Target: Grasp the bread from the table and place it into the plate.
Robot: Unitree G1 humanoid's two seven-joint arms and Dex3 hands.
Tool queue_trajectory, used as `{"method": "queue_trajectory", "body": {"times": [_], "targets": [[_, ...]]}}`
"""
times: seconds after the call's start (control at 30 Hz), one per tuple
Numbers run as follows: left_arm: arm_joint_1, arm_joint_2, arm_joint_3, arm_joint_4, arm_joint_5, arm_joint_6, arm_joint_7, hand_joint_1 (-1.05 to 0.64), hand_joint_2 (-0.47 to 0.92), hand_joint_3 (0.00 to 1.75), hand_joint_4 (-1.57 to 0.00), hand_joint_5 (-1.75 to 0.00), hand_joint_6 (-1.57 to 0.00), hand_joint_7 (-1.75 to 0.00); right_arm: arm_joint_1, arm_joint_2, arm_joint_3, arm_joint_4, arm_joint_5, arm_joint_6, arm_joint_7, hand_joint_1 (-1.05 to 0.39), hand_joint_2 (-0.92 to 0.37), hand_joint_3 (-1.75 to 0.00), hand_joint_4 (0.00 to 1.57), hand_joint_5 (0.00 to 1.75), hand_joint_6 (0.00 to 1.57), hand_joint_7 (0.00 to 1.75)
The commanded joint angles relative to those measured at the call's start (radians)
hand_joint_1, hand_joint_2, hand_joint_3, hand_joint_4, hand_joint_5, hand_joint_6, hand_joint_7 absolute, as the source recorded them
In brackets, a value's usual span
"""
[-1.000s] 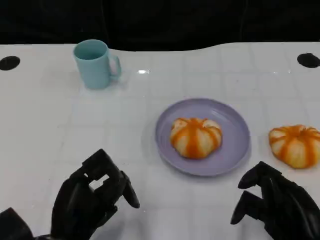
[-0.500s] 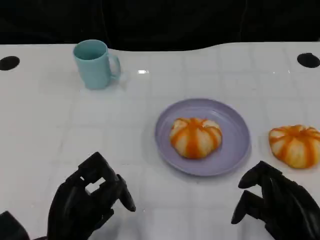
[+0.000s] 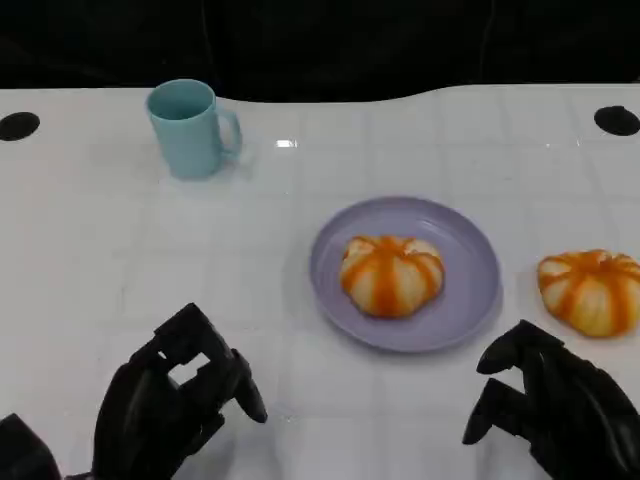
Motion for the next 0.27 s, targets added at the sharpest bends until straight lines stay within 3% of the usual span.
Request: {"method": "queue_trajectory", "body": {"times": [0.03,0.27], "targets": [[-0.011,0.005,0.014,0.019,0.001,-0.005,-0.008,-0.60,0.92,0.24,-0.83,-1.75,-0.59,-1.75,-0.013,-0.003,-0.008,0.015,-0.006,-0.016,-0.007,-0.51,-0.92,-0.51,0.60,1.75,0.43,1.68],[-0.015,0.005,0.021,0.024,-0.004,-0.004,-0.016,-0.59,0.92,0.24,-0.84,-1.75,-0.59,-1.75,-0.014,-0.002,-0.005,0.014,-0.010,-0.015,-0.011,-0.51,-0.92,-0.51,0.60,1.75,0.42,1.70]]}}
